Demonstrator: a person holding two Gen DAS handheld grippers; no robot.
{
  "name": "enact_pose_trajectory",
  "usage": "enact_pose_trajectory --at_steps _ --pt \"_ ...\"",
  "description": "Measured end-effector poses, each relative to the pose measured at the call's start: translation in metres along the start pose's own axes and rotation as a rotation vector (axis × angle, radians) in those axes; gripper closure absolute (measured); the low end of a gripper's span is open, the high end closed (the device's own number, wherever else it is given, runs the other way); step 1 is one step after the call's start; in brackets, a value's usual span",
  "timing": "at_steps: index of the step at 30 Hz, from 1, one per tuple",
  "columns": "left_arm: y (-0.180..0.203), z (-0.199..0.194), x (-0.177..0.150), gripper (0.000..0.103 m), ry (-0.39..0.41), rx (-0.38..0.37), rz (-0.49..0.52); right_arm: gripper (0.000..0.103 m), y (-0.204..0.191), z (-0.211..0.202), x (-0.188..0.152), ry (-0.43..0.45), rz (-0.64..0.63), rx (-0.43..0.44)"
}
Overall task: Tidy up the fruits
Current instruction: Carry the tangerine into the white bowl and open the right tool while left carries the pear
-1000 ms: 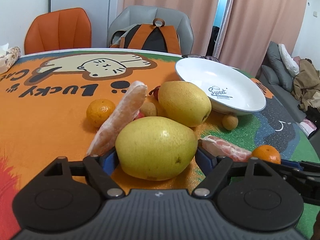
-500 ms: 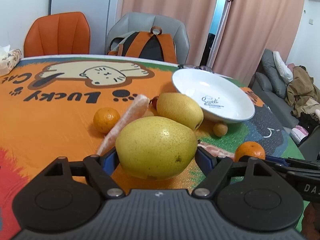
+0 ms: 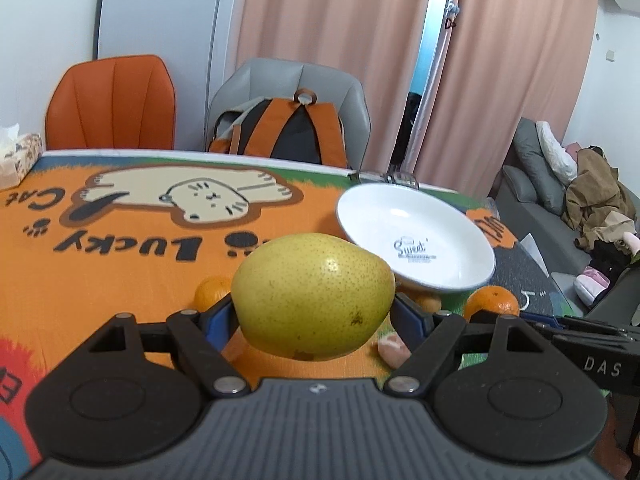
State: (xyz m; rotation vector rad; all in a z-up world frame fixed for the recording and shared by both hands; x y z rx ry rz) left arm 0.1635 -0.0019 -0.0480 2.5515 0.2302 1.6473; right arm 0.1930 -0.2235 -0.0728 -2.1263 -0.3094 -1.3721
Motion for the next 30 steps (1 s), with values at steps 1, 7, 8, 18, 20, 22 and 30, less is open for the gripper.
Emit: enact_pose_trajectory --at_steps 1,7,8,18,20,22,30 --pt "0.000 0.000 0.003 0.024 0.007 -0.002 0.002 0.061 0.001 0.001 0.004 0.008 -0.002 -0.002" --pt "0.003 0.004 0.020 0.023 0.033 -0.003 0.023 0.061 0.008 0.013 0.025 0.035 -0.002 -0.017" --pt "0.004 0.004 0.022 0.024 0.035 -0.002 0.026 0.061 0.009 0.015 0.027 0.036 -0.001 -0.021" --pt "0.014 0.017 0.037 0.024 0.042 -0.002 0.054 0.061 0.037 0.052 0.036 0.013 -0.019 -0.120" --pt "0.016 0.020 0.038 0.023 0.042 -0.001 0.063 0.061 0.045 0.059 0.032 0.006 -0.011 -0.137" --pt "0.017 0.023 0.039 0.023 0.040 -0.001 0.068 0.061 0.054 0.064 0.027 0.005 0.009 -0.149" --pt "0.022 0.044 0.039 0.023 0.009 0.017 0.087 0.060 0.062 0.078 0.017 -0.019 -0.012 -0.148"
Point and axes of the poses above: each gripper's, at about its wrist camera, not at the fingertips, and z roughly the way its jaws point, y to its right, x to its top, the point moved 3 cm from there along z, roughly the way its jaws point, and after that the axes turned 10 degrees about y, right-handed, at the moved point
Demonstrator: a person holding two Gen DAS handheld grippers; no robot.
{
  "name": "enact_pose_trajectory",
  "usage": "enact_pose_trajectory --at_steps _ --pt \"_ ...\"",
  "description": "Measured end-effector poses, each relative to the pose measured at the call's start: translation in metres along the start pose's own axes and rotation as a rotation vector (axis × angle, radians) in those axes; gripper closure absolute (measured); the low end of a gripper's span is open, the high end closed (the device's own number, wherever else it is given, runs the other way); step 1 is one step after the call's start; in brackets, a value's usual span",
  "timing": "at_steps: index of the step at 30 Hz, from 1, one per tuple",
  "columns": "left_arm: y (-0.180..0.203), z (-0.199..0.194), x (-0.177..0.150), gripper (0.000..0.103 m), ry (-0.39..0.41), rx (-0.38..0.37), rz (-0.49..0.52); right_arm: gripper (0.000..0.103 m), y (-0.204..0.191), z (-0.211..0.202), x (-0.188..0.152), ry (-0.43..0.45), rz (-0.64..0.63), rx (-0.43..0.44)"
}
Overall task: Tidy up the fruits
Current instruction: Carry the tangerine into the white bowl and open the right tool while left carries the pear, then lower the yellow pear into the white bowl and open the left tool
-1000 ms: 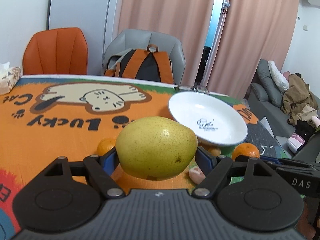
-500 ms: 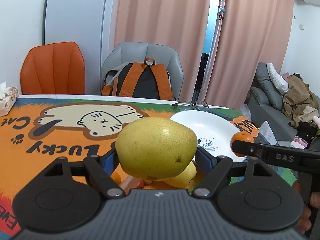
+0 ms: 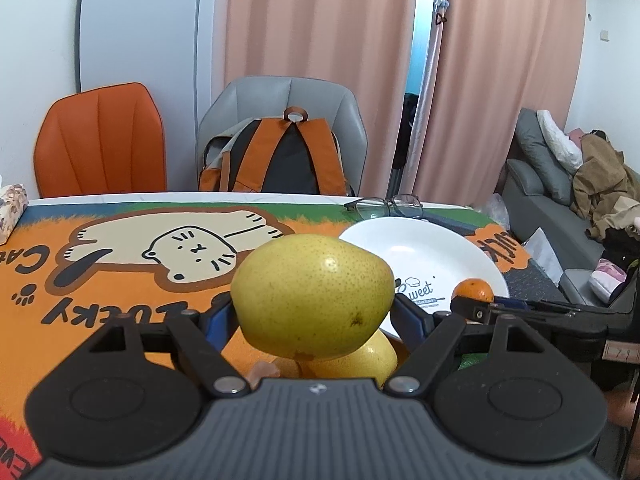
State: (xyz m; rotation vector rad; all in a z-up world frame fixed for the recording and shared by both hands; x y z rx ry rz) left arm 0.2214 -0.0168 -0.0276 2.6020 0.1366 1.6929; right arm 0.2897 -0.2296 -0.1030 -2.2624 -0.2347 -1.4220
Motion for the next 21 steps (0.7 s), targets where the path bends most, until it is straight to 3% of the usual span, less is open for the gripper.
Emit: enact_pose_trajectory --at_steps 16,21 --pt "0.022 0.034 0.008 0.023 -0.015 -0.025 0.038 0.059 0.011 -0.017 0.009 0.042 0.046 0.033" --pt "0.028 0.046 0.008 0.023 -0.030 -0.039 0.041 0.053 0.019 -0.025 0.016 0.076 0.058 0.016"
Point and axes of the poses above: each gripper's, at about its wrist camera, not at the fingertips, and z roughly the way its jaws point, y to its right, x to its top, the point moved 3 cm from there along z, roughly the way its jaws point, and after that the axes turned 10 degrees about y, right-handed, at the moved point
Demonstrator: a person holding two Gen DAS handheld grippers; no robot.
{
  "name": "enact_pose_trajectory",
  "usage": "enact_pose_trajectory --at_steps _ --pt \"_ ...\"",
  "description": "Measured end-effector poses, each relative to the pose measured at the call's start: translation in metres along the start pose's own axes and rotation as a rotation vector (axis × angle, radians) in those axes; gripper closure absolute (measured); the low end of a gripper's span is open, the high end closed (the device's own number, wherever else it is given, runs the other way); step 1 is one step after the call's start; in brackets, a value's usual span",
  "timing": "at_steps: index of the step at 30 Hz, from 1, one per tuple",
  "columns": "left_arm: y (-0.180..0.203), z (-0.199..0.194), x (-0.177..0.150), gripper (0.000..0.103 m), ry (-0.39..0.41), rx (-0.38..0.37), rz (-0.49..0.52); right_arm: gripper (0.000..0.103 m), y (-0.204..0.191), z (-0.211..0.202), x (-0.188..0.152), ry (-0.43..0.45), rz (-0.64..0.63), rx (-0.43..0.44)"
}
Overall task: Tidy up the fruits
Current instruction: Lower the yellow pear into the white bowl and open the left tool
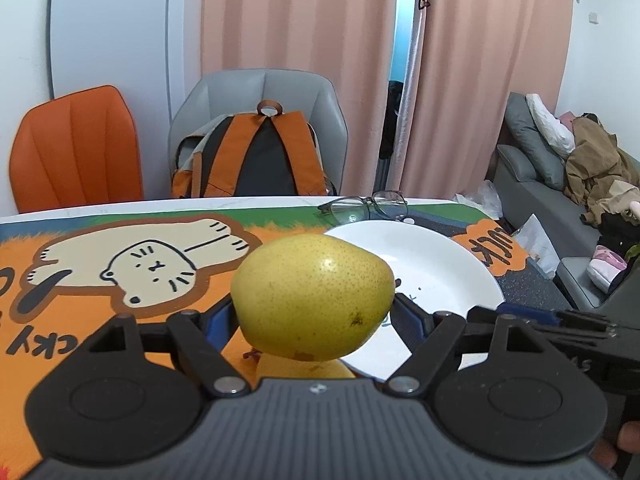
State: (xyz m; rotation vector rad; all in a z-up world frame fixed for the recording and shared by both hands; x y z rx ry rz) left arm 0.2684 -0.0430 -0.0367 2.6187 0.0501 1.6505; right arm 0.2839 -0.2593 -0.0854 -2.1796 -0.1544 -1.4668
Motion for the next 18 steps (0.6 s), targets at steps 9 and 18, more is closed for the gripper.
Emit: enact_pose_trajectory --at_steps 9,18 --pt "0.019 0.026 -0.009 0.023 -0.048 -0.035 0.012 0.042 0.021 -0.003 0.006 0.012 0.065 -0.036" --pt "0.036 0.046 -0.023 0.023 -0.121 -0.039 0.028 0.037 0.025 -0.003 0.006 0.011 0.064 -0.060"
Point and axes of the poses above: each gripper's, at about its wrist camera, not at the fingertips, and z roughly the way its jaws point, y to its right, x to its top, the point moved 3 cm from there along z, roughly the way its jaws point, and after that the axes turned 10 degrees about y, right-handed, at the moved point
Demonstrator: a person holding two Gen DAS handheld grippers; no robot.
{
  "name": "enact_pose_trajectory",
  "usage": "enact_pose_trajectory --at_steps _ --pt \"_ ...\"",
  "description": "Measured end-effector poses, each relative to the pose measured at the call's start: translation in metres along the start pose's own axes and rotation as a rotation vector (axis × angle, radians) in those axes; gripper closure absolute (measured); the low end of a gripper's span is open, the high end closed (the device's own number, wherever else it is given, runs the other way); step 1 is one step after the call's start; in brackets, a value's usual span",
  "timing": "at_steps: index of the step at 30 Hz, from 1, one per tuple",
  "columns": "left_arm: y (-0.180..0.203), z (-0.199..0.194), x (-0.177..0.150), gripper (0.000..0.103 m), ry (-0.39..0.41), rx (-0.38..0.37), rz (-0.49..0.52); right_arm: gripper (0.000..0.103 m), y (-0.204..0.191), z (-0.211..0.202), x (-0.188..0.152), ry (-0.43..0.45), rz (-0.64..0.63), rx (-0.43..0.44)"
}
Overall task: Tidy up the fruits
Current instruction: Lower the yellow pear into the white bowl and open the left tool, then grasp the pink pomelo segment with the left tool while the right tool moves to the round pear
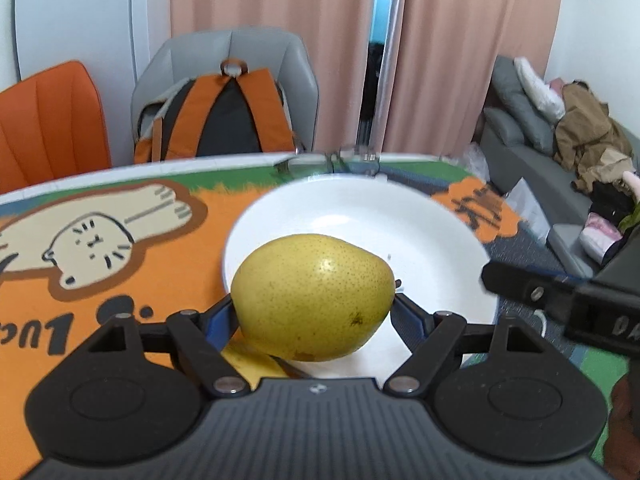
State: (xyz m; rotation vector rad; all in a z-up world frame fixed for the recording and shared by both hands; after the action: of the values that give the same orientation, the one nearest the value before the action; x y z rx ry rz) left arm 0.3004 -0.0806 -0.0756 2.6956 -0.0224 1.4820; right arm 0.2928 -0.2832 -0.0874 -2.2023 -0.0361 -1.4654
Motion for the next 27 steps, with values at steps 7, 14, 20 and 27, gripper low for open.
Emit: enact_pose_trajectory --at_steps 7,14,20,27 --pt "-0.003 -0.009 0.010 0.022 0.046 0.036 0.015 0.035 -0.001 0.000 -0.001 -0.002 0.003 0.010" --pt "-0.021 -0.028 0.013 0.022 0.057 0.084 0.002 0.033 -0.011 -0.003 -0.001 -0.005 -0.013 0.046" --pt "-0.041 -0.046 0.003 0.022 0.056 0.116 -0.021 0.030 -0.021 -0.004 -0.003 -0.016 -0.040 0.076" --pt "-0.065 -0.070 -0.004 0.021 0.068 0.152 -0.064 0.028 -0.037 -0.008 -0.008 -0.026 -0.081 0.114"
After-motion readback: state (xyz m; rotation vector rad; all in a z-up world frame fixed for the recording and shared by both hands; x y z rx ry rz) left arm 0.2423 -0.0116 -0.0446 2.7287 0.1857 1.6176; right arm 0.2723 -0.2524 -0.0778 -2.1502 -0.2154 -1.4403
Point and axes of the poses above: each gripper's, at about its wrist camera, not at the fingertips, and z roughly the way its jaws point, y to its right, x to its top, the point moved 3 cm from there along z, roughly the way its jaws point, and after that the axes turned 10 degrees about y, right-handed, at the moved point
